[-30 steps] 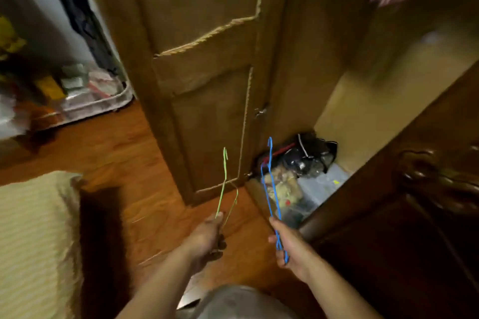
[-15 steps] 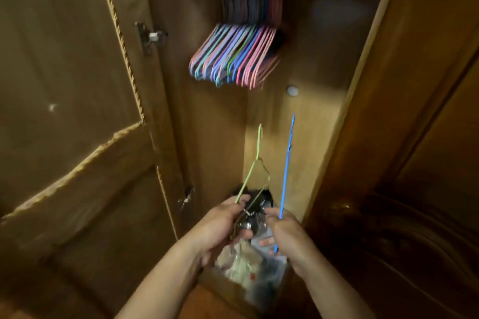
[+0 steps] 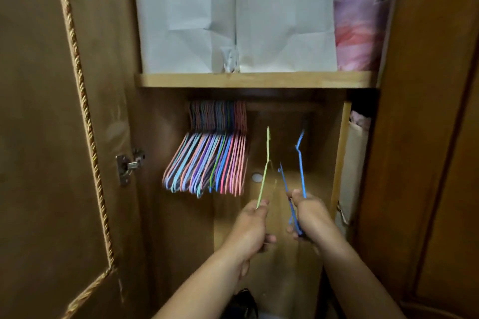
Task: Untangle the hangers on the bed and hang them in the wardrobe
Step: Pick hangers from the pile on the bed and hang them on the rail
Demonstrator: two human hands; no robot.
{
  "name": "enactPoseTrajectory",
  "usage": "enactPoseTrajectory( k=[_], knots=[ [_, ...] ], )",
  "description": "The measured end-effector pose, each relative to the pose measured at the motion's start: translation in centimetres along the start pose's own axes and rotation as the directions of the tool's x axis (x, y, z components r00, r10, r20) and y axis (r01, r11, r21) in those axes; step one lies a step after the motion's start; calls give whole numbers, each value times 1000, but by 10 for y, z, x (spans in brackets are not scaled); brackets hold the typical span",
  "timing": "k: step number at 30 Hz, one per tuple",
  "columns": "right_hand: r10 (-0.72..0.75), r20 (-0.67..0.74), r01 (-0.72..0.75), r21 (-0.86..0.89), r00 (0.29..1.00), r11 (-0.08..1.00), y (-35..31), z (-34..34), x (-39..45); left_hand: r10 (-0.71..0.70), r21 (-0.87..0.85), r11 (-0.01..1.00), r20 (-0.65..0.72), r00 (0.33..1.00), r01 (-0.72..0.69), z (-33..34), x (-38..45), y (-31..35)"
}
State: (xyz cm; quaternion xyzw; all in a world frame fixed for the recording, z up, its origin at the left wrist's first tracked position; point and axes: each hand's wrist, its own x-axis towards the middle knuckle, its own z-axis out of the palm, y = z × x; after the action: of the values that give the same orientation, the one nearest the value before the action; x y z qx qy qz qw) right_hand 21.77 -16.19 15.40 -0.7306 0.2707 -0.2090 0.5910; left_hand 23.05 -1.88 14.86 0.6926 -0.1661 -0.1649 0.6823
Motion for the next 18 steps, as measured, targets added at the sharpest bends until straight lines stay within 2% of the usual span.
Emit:
enactPoseTrajectory(
  k=[4,8,13,16,18],
  knots=[
    [66,-49,-62,75,997,995,-20,4,15,-26,48,998,-37,999,28,-9,10,-4],
    [12,-70,-15,-43,997,999,-10,4,13,22,10,1000,-37,999,-22,-15,28,12],
    [0,-82,-8,-92,997,996,-12,6,17,128,-2,992,-70,989,-129,-6,68,44],
    [-21,-72,12,-116,997,993,-18,7,21,128,12,992,-77,989,-127,-3,101,59],
    [-28,-49,21,-128,998,992,-20,8,22,71,0,997,-90,993,-72,-6,114,61]
  ],
)
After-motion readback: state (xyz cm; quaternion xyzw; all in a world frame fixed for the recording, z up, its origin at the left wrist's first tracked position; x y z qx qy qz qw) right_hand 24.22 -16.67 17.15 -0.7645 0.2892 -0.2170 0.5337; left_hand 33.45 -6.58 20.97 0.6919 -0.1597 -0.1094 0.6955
